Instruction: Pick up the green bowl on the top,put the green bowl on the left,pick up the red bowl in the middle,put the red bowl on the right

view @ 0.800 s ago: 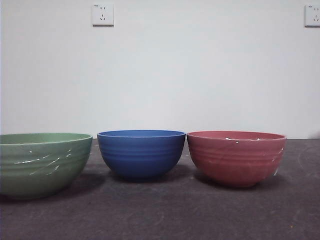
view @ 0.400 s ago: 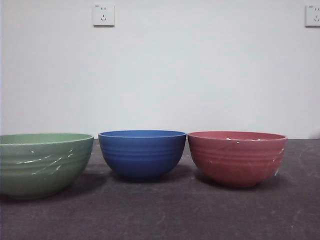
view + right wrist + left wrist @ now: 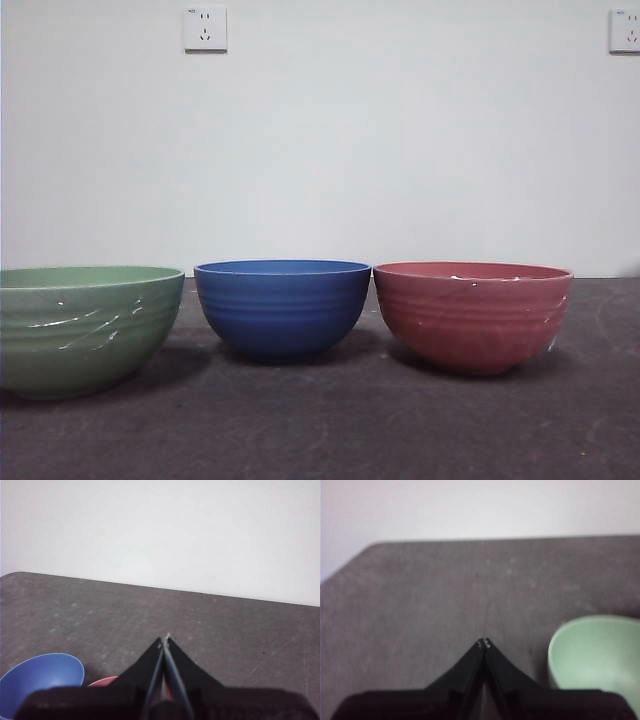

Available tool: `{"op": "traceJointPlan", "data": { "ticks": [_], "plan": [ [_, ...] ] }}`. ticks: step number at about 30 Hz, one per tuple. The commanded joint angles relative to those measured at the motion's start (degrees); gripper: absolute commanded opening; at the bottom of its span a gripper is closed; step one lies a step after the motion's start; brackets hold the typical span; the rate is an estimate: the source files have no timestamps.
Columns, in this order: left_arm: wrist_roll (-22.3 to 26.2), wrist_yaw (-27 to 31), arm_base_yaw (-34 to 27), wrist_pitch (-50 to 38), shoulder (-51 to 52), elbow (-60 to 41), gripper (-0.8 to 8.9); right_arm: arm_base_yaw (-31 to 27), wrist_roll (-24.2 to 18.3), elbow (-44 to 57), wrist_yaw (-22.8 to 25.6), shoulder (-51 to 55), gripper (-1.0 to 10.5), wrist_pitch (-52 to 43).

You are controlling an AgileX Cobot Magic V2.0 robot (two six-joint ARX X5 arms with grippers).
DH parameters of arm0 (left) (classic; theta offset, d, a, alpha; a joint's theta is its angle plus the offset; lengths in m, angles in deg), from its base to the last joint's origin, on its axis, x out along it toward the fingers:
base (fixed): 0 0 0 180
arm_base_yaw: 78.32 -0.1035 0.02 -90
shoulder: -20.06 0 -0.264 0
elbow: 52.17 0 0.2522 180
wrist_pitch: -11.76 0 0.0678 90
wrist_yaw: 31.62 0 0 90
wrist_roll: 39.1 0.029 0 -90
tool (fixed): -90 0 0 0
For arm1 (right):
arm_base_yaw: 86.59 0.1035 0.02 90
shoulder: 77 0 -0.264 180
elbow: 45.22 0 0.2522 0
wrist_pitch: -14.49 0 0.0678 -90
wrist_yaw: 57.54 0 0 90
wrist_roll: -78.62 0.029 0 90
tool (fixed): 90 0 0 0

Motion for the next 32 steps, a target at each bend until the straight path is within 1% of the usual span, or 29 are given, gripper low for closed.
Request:
{"op": "traceJointPlan", "data": {
  "ticks": [1,3,30,31,32],
  "plan": [
    [-1.92,-0.26,-0.24,-0.92,0.26,-1.95,-0.03,-0.02,0.52,0.31,0.20,0.04,0.0,-0.35],
    [-2.12,-0.31,-0.22,0.13,0.26,-2.40,-0.03,-0.02,0.52,0.31,0.20,0.04,0.0,-0.35],
    [-2.36,-0.13,-0.22,-0.07,0.26,-2.38,-0.03,-0.02,0.50,0.28,0.20,0.04,0.0,-0.31],
    [-2.34,-0.13,-0.22,-0.07,0.26,-2.38,-0.03,-0.02,-0.02,0.28,0.22,0.04,0.0,-0.17],
    [-2.34,-0.13,-0.22,-0.07,0.26,-2.38,-0.03,-0.04,-2.73,0.31,0.42,0.04,0.0,-0.09]
  ]
}}
